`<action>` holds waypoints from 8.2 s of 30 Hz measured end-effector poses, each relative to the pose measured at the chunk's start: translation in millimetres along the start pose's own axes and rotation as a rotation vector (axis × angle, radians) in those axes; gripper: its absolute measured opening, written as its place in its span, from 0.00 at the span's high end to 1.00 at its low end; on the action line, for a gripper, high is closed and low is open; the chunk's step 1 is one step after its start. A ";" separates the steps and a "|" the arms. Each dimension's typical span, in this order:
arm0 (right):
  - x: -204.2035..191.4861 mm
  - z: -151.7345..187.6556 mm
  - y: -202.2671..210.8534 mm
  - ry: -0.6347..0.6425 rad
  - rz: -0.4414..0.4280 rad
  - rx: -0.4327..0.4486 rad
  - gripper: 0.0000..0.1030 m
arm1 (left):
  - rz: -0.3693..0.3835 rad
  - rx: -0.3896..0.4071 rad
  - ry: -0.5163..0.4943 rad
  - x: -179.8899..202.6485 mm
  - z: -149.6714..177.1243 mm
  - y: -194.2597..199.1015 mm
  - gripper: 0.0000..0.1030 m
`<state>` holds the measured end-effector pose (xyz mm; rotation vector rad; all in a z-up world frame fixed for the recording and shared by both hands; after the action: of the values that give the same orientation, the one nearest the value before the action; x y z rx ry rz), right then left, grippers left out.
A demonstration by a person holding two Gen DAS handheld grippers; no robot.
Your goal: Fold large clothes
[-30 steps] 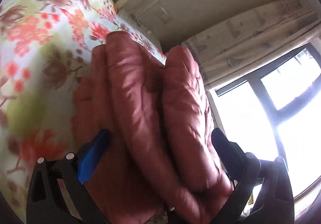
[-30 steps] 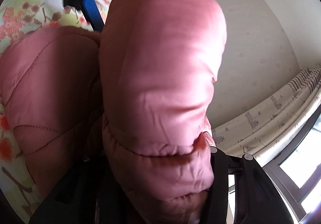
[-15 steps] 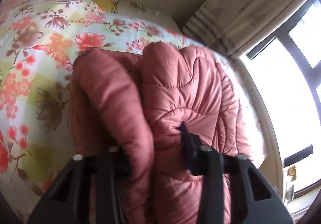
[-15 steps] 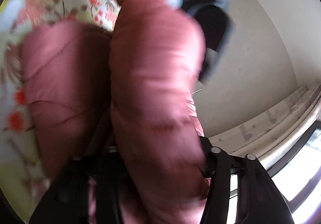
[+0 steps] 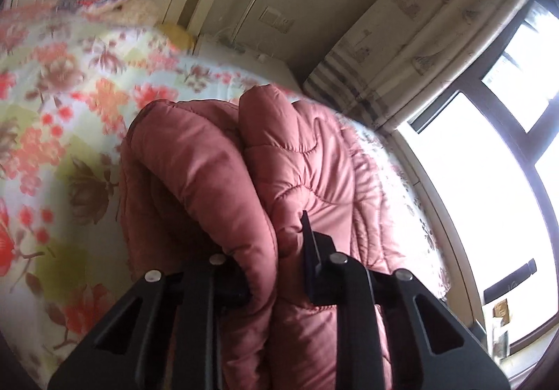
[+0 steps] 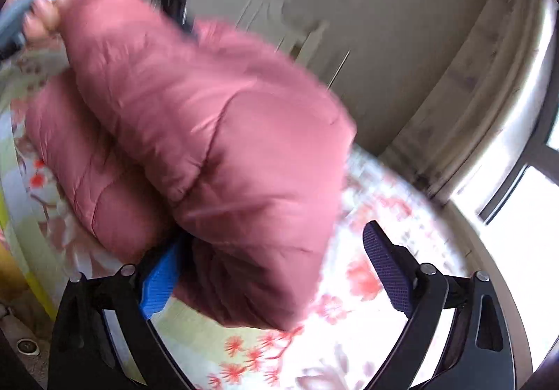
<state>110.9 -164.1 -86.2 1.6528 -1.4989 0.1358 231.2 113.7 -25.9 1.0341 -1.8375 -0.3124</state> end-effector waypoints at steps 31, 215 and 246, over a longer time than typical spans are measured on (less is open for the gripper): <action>-80.6 -105.3 -3.4 0.060 -0.353 0.150 0.21 | 0.061 0.080 0.179 -75.9 36.6 0.9 0.54; 160.5 45.2 -161.0 -0.831 -0.601 -0.088 0.16 | 0.000 0.010 0.046 71.3 -18.2 -216.4 0.45; 81.0 -25.8 -138.3 -0.288 -0.062 -0.090 0.04 | -0.291 0.114 -0.143 84.9 -8.0 -197.7 0.26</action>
<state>261.7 -223.7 -93.2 1.6968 -1.6379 -0.2095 325.5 -69.4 -88.6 1.3933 -1.8476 -0.4695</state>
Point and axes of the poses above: each gripper's, at about its wrist camera, not at the fingertips, and y roughly against the way its jaws point, x to its right, z to its underside, the point moved 5 cm from there along -y, roughly the way its jaws point, and after that the axes turned 13 degrees about y, right-handed, at the moved point
